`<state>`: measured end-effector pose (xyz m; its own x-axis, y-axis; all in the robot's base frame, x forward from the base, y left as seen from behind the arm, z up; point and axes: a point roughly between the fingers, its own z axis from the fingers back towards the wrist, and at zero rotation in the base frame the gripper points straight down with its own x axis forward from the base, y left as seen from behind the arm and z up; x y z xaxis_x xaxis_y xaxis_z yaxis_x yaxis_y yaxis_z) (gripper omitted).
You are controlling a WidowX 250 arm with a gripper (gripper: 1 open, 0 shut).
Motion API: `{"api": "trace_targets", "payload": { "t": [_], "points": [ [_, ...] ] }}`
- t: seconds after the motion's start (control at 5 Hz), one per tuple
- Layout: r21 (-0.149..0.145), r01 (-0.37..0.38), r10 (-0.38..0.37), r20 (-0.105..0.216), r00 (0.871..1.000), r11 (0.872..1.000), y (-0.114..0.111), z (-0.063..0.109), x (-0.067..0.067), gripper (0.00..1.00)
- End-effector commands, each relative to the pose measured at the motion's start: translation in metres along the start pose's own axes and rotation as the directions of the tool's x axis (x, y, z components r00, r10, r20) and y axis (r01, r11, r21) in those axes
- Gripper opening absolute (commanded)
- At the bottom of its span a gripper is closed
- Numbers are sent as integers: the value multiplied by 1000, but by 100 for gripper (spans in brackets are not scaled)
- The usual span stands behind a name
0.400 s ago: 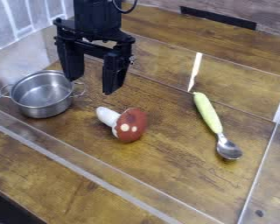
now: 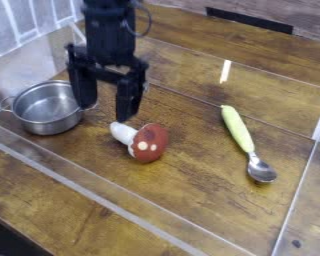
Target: Put the mushroom in the silver pot
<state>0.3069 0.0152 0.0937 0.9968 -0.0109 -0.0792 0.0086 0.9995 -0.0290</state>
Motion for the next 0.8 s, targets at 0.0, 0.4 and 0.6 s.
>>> {"api": "trace_targets", "payload": {
  "t": [0.0,0.4,0.6],
  "points": [
    [-10,14,-14,49,999,1000,11,-9,13,100],
    [-32,54,-53,48,997,998,14,-35,26,100],
    [-40,71,-70,41,997,997,12,-43,27,0]
  ]
}}
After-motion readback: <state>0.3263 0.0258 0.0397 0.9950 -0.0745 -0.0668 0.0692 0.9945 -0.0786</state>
